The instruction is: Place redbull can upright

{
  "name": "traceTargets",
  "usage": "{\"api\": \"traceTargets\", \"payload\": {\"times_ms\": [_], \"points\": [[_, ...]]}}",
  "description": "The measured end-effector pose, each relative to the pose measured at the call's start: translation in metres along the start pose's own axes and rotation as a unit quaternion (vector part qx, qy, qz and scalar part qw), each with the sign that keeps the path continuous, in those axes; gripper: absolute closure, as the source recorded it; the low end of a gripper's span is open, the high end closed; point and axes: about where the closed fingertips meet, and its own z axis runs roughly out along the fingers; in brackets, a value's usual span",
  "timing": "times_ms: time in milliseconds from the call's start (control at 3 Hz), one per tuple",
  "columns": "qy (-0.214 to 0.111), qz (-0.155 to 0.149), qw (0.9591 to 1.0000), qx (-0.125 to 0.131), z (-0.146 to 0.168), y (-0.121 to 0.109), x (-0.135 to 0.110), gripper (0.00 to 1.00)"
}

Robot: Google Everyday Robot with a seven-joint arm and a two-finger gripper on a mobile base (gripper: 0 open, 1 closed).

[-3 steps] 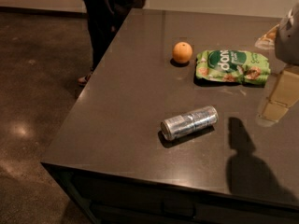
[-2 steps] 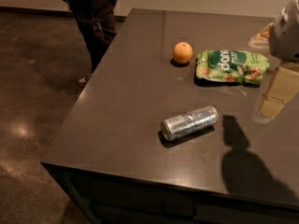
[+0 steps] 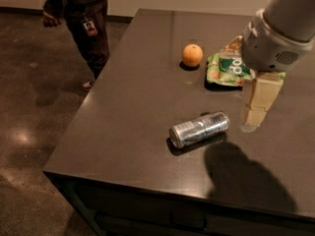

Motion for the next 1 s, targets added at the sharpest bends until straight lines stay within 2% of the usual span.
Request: {"api": "traceTargets", "payload": {"times_ms": [333,667,1000], "points": [[-0.013,-0.074,0.9971,-0.012,0.026,0.003,-0.019,0.00],[-0.009,-0.148,0.9887,-0.022,0.058,0.014,-0.034,0.00],[0.010,-0.204,0.9781,-0.038,0.084,0.027,-0.044,0.00]]}}
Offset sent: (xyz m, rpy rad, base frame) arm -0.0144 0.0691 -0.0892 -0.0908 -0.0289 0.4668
